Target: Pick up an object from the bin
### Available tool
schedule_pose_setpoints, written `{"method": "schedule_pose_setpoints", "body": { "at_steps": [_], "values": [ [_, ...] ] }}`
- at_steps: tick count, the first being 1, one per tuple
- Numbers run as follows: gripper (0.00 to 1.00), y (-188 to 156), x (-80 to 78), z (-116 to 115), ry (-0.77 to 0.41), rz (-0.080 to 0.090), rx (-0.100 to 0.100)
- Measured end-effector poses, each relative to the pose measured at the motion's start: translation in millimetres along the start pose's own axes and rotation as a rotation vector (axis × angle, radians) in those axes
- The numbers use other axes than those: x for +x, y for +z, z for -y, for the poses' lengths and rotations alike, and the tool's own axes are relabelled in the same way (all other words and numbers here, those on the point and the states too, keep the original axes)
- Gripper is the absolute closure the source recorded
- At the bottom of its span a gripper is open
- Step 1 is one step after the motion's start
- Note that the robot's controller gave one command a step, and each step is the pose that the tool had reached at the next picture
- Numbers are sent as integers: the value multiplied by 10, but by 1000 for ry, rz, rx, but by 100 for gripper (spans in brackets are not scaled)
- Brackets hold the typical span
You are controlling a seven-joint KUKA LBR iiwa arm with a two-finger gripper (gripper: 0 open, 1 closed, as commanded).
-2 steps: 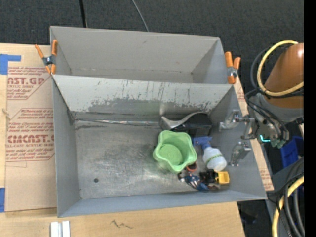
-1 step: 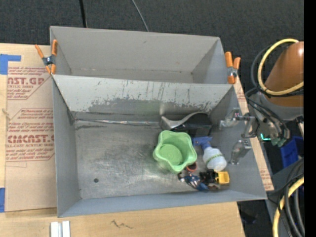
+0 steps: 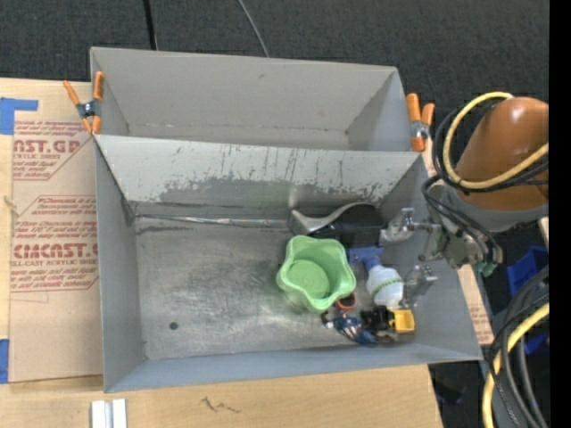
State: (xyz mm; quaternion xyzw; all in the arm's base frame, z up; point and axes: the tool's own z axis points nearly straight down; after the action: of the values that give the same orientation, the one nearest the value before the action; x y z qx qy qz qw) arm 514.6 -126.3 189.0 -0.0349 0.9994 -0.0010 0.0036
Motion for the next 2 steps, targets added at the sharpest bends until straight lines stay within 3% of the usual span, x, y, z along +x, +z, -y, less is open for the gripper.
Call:
{"method": "schedule_pose_setpoints", "body": {
  "at_steps": [1,2],
  "values": [
    [0,255,-65,-71,25,-9,-3],
    [100,314,186,-305,-336,-7,-4]
  ]
}}
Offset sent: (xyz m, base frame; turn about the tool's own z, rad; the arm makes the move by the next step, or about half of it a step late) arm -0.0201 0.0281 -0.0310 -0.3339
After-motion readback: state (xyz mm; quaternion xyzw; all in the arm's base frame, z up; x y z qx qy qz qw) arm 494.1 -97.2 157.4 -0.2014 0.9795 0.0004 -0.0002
